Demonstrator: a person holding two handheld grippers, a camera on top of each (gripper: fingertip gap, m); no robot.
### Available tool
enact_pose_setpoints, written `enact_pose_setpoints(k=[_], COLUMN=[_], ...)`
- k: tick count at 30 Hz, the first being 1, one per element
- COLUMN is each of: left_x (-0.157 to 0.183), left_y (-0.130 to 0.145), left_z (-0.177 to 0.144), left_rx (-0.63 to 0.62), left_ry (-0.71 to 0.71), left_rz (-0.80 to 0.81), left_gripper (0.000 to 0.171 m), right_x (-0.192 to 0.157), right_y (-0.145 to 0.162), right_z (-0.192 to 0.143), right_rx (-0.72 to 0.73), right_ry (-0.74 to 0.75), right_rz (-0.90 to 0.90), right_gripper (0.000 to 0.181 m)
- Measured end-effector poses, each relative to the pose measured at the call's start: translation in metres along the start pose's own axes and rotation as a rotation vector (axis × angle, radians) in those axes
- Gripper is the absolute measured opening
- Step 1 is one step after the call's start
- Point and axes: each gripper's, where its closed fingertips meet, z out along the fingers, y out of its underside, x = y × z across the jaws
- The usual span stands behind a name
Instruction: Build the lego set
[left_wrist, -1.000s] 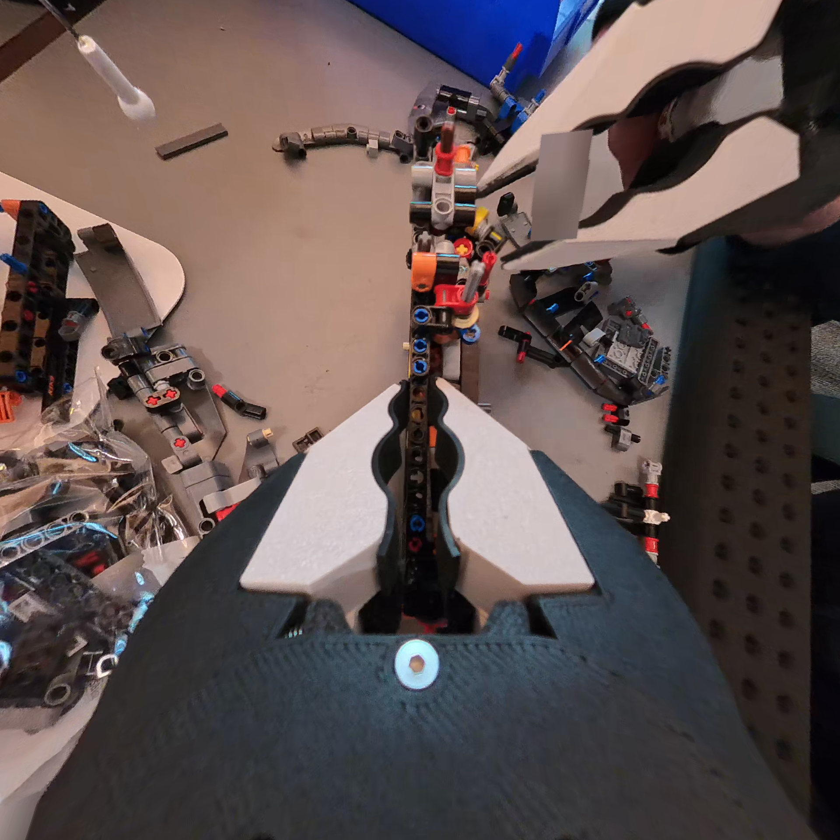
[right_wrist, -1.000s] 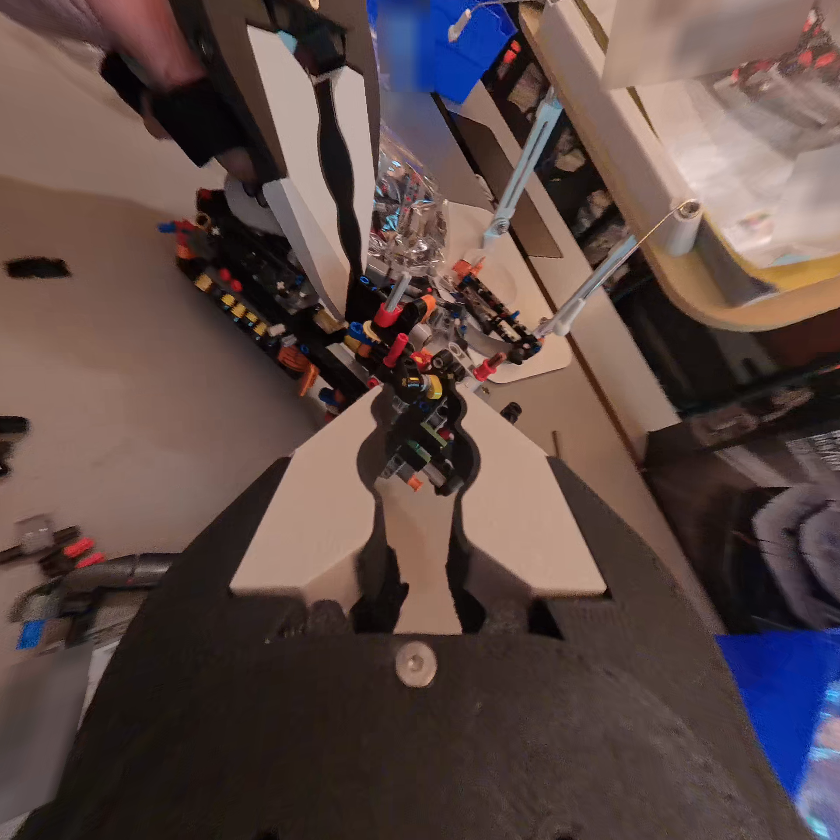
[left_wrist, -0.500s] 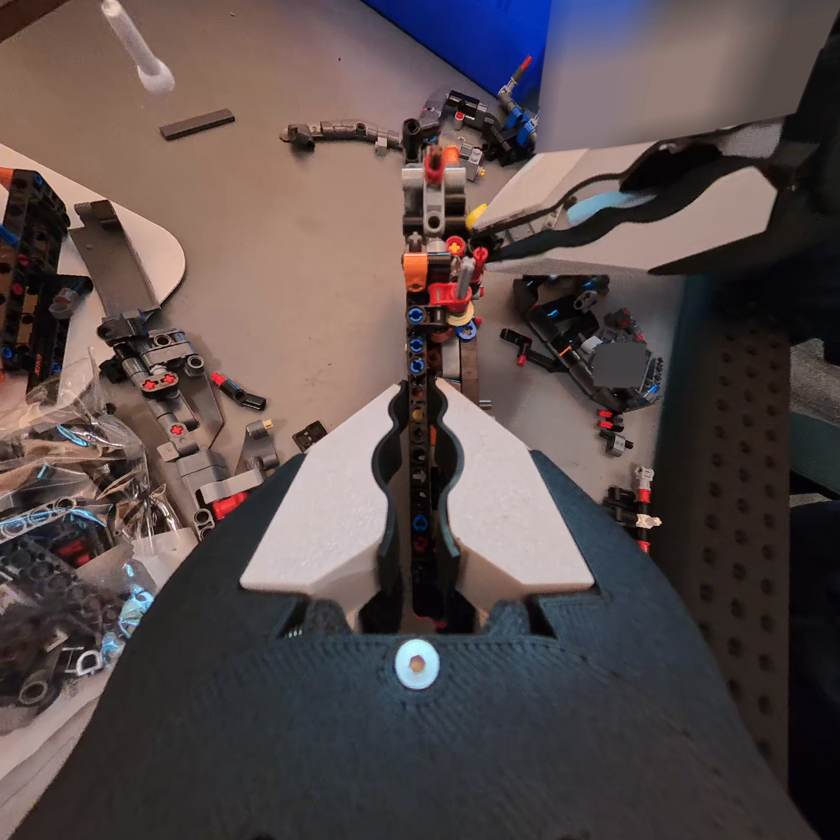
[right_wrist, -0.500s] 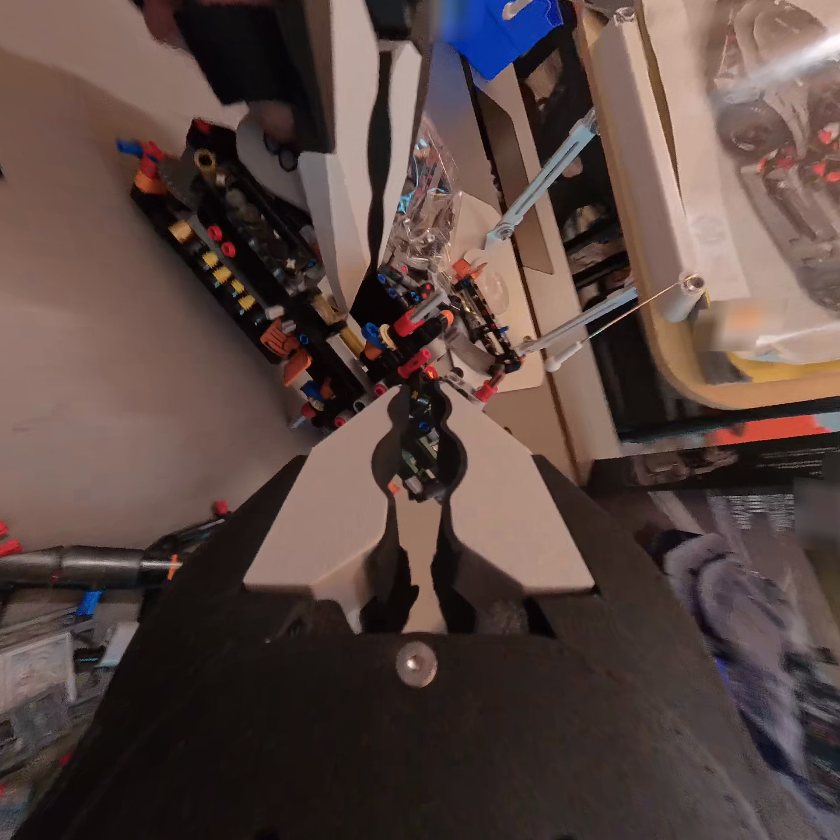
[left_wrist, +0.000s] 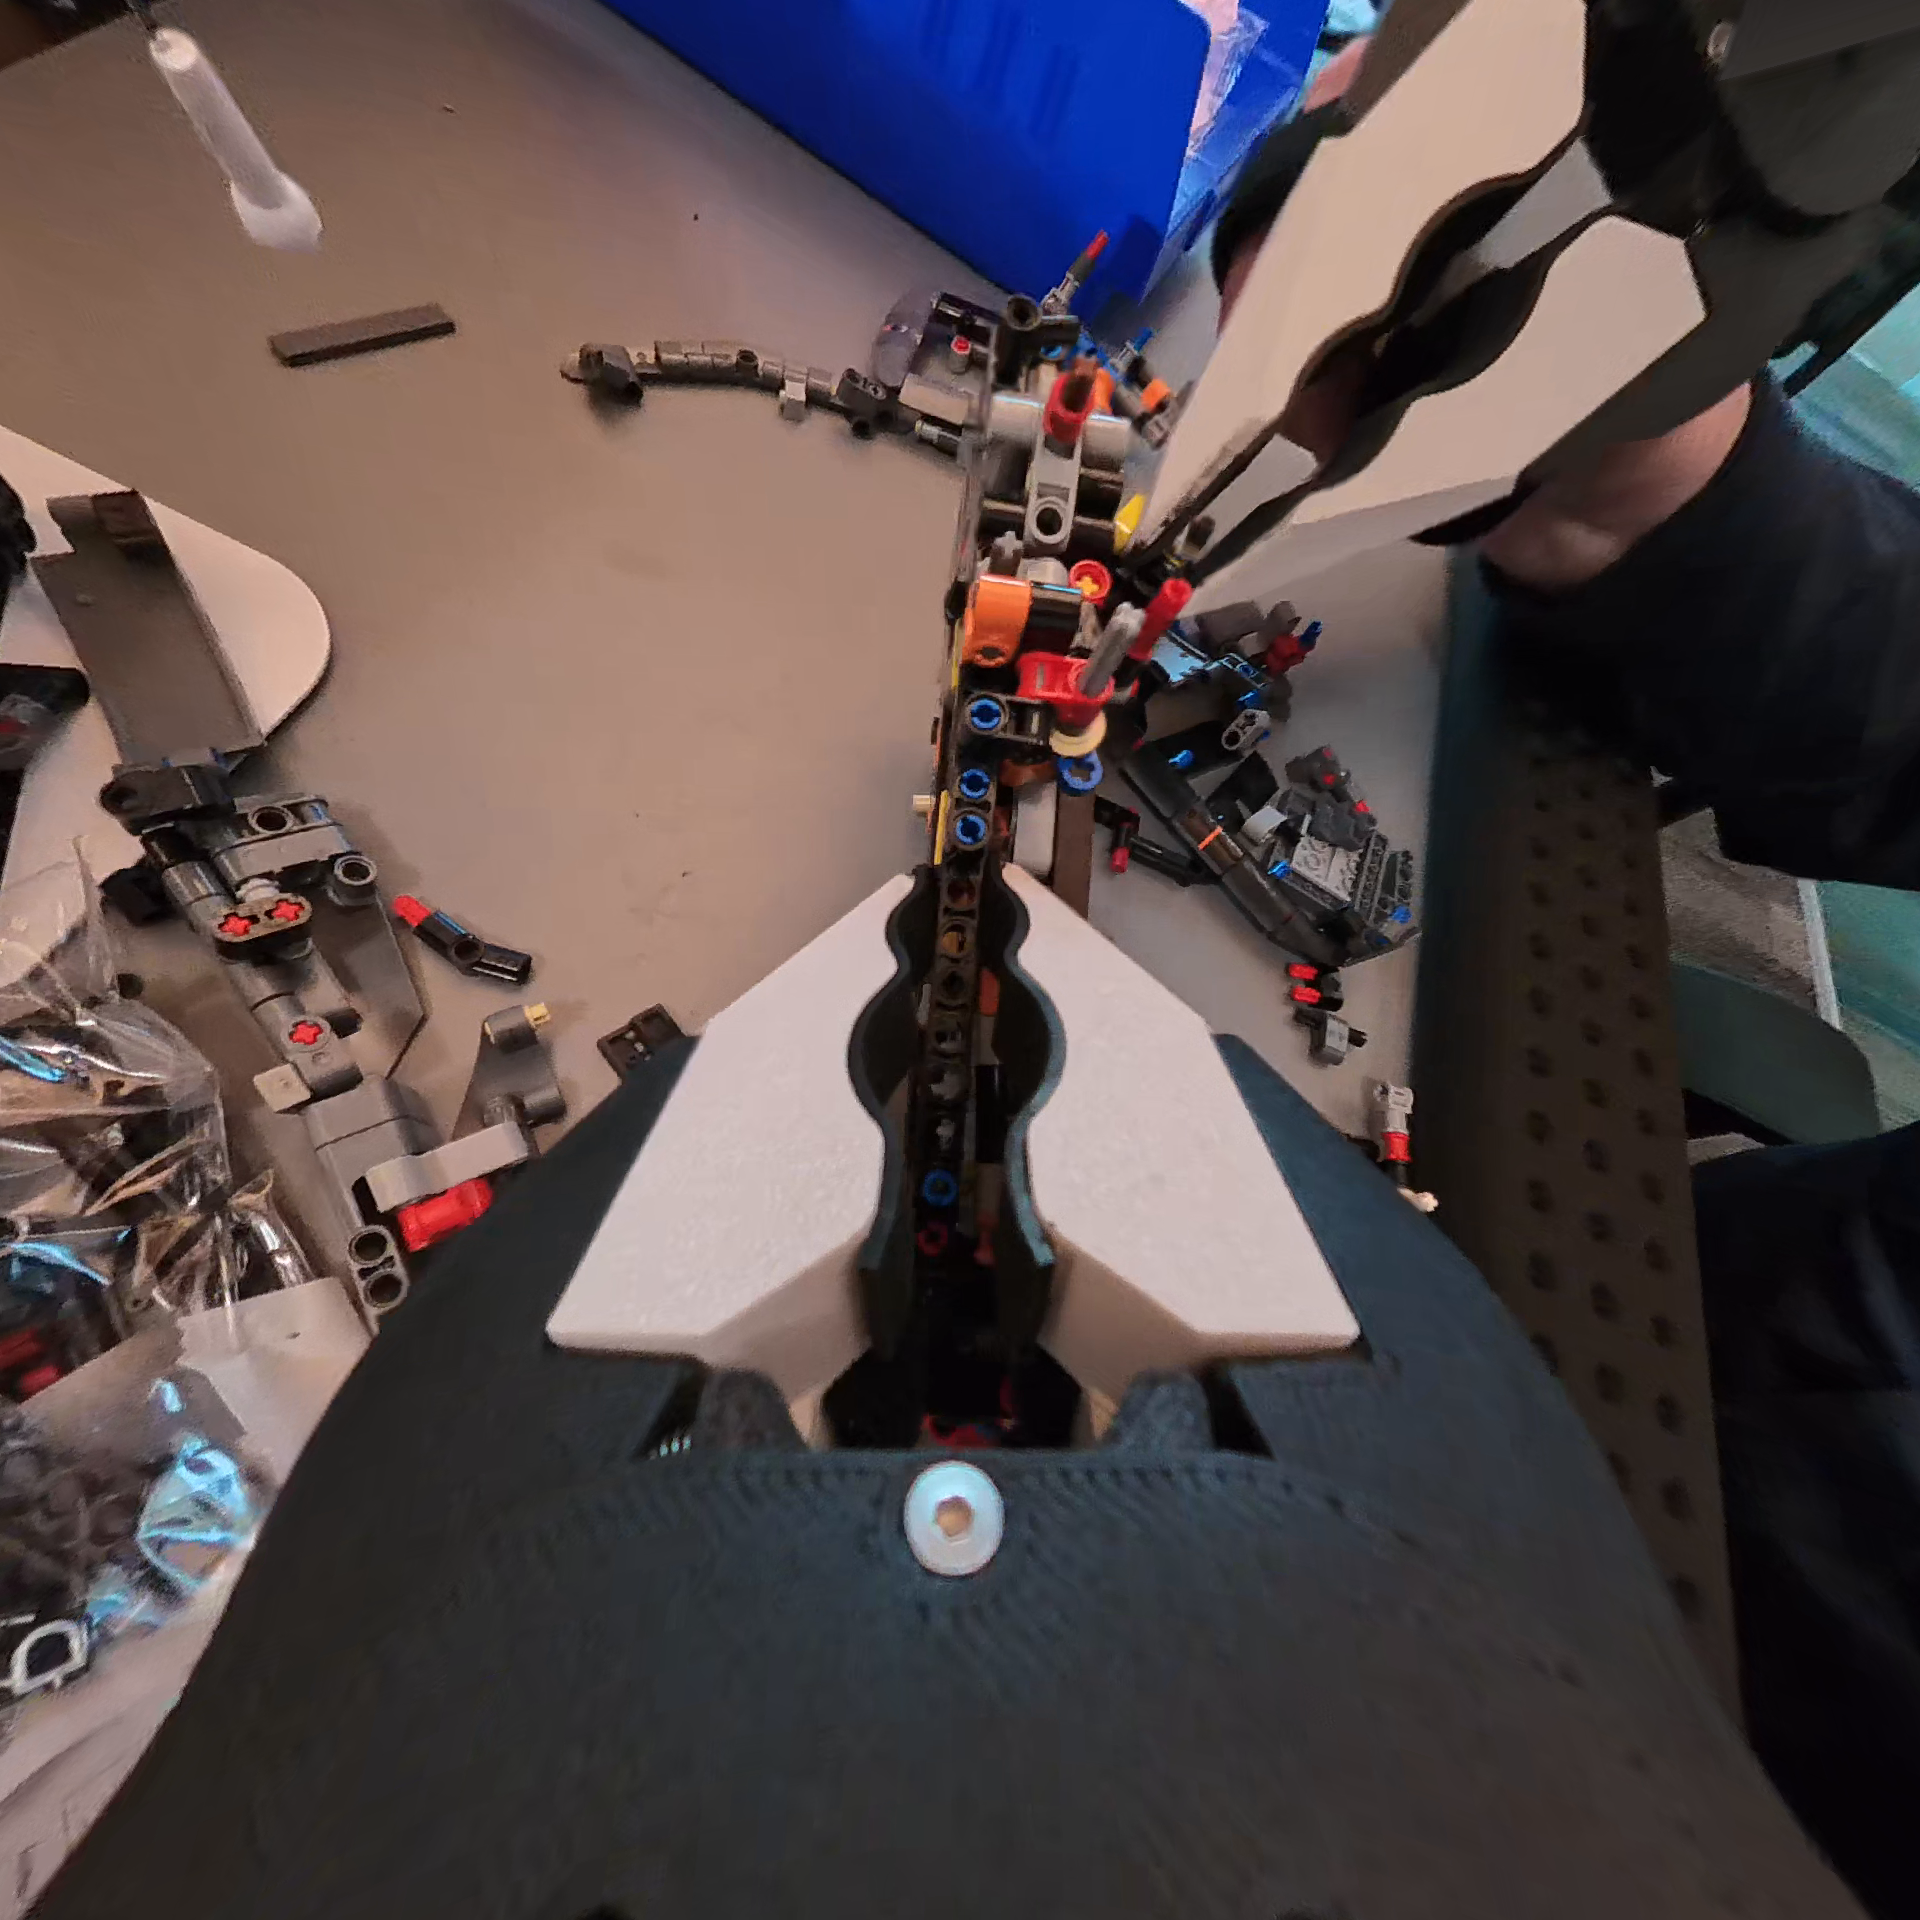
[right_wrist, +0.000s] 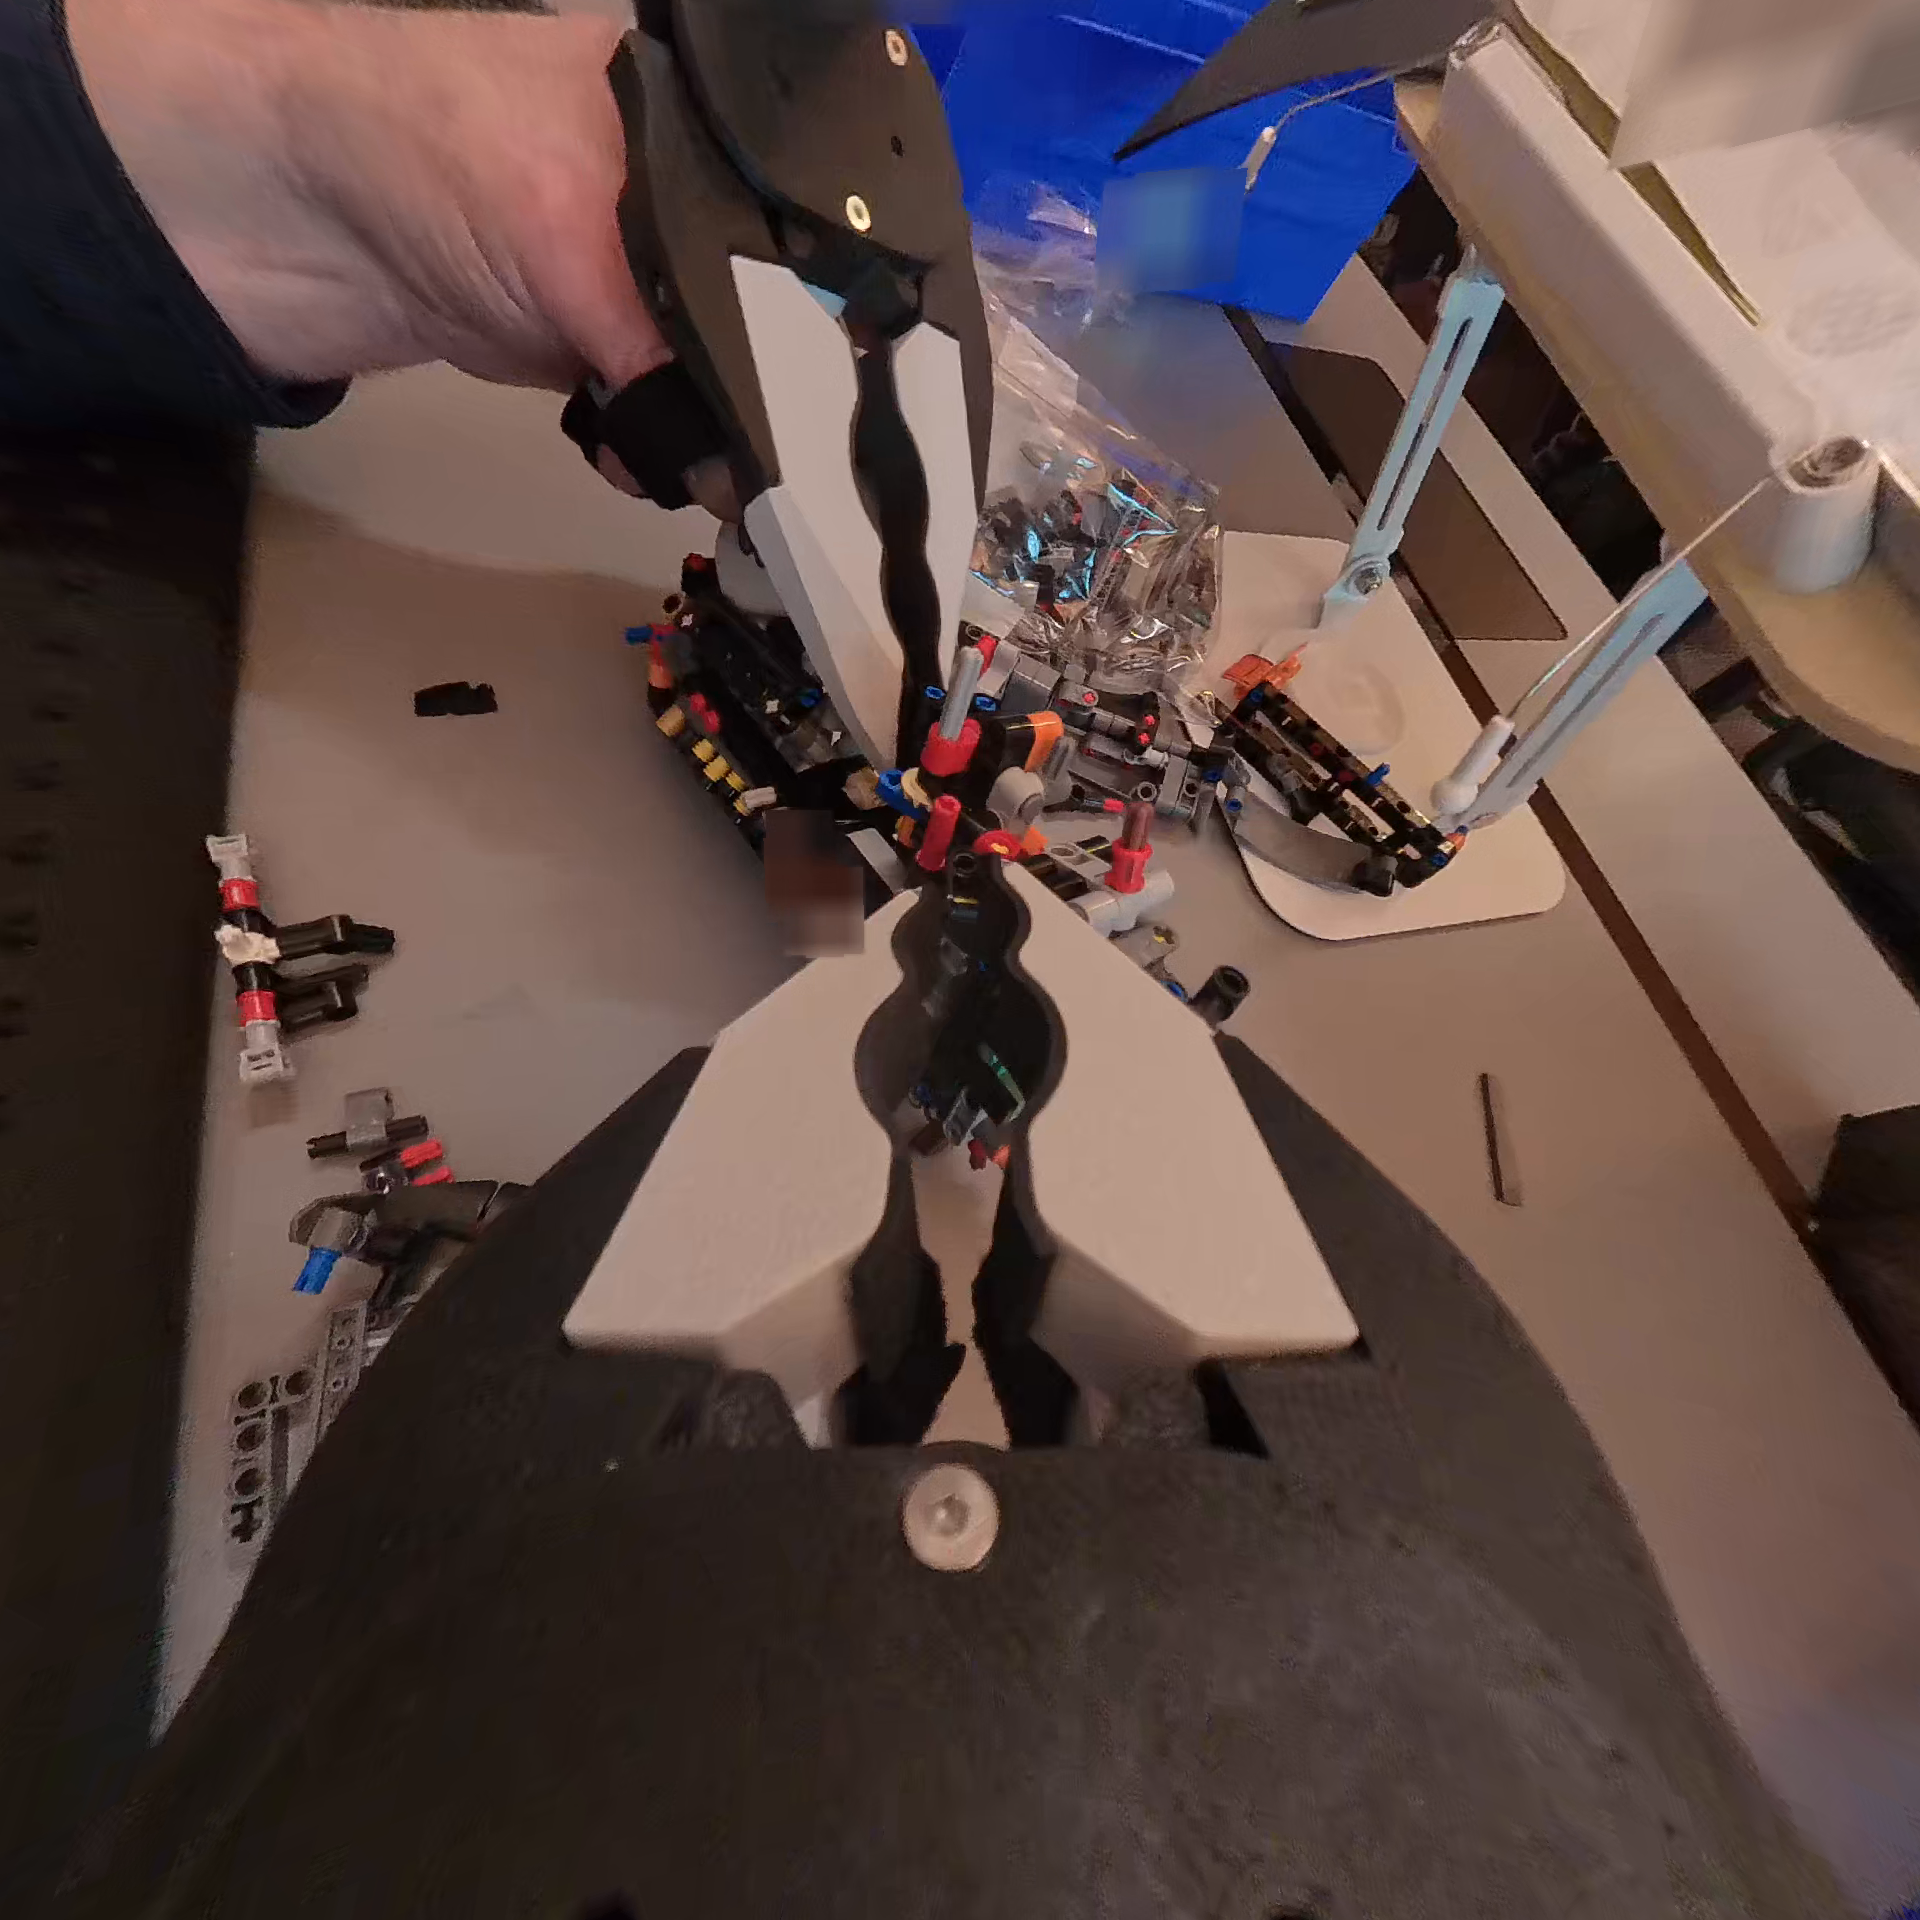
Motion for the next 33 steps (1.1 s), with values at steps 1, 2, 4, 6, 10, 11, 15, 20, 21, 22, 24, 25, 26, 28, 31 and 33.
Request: enact_pose_setpoints(k=[1,2,4,6,10,11,15,20,21,22,24,25,26,28,31,33], left_x=[0.001,0.004,0.005,0.008,0.011,0.003,-0.006,-0.004,-0.002,0.0,0.005,0.007,0.007,0.004,0.003,0.002], left_y=[0.0,0.001,0.001,0.004,0.004,0.001,0.001,0.001,0.001,0.001,0.0,0.0,0.0,0.0,-0.002,-0.003], left_z=[0.0,0.0,0.0,0.0,0.004,0.004,-0.003,0.0,0.001,0.003,0.005,0.007,0.008,0.008,0.008,0.009], left_rx=[0.0,-0.004,-0.004,-0.034,-0.074,-0.059,-0.064,-0.053,-0.06,-0.058,-0.053,-0.061,-0.067,-0.074,-0.074,-0.082], left_ry=[0.003,0.016,0.028,0.013,-0.06,-0.124,-0.16,-0.117,-0.095,-0.074,-0.062,-0.065,-0.077,-0.108,-0.137,-0.159], left_rz=[0.001,0.009,0.021,0.082,0.235,0.245,0.285,0.188,0.172,0.153,0.156,0.161,0.17,0.182,0.202,0.212], left_gripper=[0.007,0.007,0.006,0.006,0.006,0.005,0.005,0.005,0.005,0.005,0.005,0.005,0.005,0.005,0.005,0.005], right_x=[-0.004,-0.008,-0.011,-0.019,-0.039,-0.057,-0.041,-0.012,-0.008,-0.008,-0.01,-0.009,-0.006,-0.004,-0.001,-0.001], right_y=[-0.001,-0.001,-0.001,0.0,-0.003,-0.018,0.001,-0.016,-0.016,-0.016,-0.015,-0.012,-0.008,-0.008,-0.011,-0.01], right_z=[-0.001,-0.002,-0.002,-0.004,-0.013,-0.02,-0.001,-0.019,-0.017,-0.014,-0.001,0.007,0.012,0.016,0.016,0.017], right_rx=[-0.007,-0.011,0.003,0.029,0.085,0.175,0.066,0.18,0.158,0.126,0.057,0.022,-0.009,-0.012,0.015,0.016], right_ry=[0.0,-0.004,-0.061,-0.188,-0.375,-0.502,-0.374,-0.166,-0.09,-0.04,0.002,0.024,0.046,0.049,0.04,0.041], right_rz=[-0.037,-0.068,-0.02,0.052,0.091,0.125,0.141,0.067,-0.001,-0.057,-0.101,-0.111,-0.111,-0.071,-0.015,0.0], right_gripper=[0.003,0.003,0.003,0.003,0.002,0.0,0.0,0.0,0.013,0.016,0.015,0.016,0.014,0.007,0.005,0.006])
